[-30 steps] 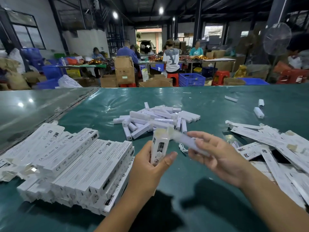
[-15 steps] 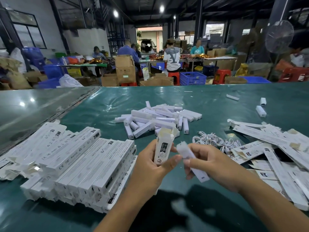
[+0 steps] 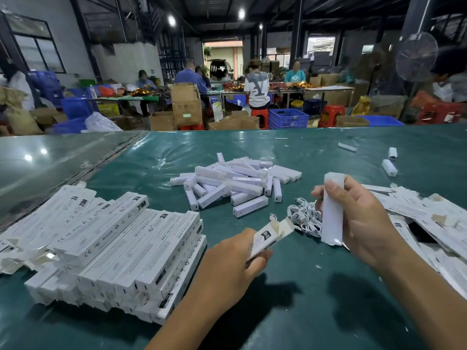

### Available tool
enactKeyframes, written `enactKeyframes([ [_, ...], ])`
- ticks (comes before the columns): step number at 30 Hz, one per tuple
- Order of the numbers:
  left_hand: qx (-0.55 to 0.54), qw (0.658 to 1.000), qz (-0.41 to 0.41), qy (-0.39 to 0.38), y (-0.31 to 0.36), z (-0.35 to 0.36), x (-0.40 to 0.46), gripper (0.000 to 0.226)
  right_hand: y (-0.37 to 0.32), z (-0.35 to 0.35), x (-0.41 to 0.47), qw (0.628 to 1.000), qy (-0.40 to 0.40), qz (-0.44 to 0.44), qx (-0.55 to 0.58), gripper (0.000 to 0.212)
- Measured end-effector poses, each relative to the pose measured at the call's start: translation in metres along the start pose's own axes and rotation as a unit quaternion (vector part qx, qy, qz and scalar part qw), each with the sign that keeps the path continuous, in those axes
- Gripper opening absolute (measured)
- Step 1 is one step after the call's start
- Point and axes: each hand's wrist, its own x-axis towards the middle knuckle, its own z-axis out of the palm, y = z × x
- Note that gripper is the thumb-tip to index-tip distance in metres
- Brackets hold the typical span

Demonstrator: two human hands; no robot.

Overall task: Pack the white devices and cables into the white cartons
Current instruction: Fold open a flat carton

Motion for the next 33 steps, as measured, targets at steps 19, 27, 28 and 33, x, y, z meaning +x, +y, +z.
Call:
enactKeyframes([
  [19, -0.036, 0.997, -0.017, 0.064, 0.001, -0.001, -0.002, 0.034, 0.026, 0.025, -0.01, 0.986, 0.095, -0.126, -0.055, 0.017],
  [27, -0.018, 0.996, 0.028, 0.081, 0.003, -0.001, -0.002, 0.031, 0.014, 0.022, -0.015, 0.96, 0.064, -0.163, -0.218, 0.025],
  [28, -0.02, 0.996, 0.031, 0.083, 0.004, 0.0, -0.003, 0.029, 0.016, 0.022, -0.016, 0.955, 0.062, -0.175, -0.231, 0.026],
  [33, -0.053, 0.993, 0.046, 0.091, 0.01, 0.002, -0.004, 0.024, 0.03, 0.032, -0.023, 0.936, -0.067, -0.172, -0.301, 0.042],
])
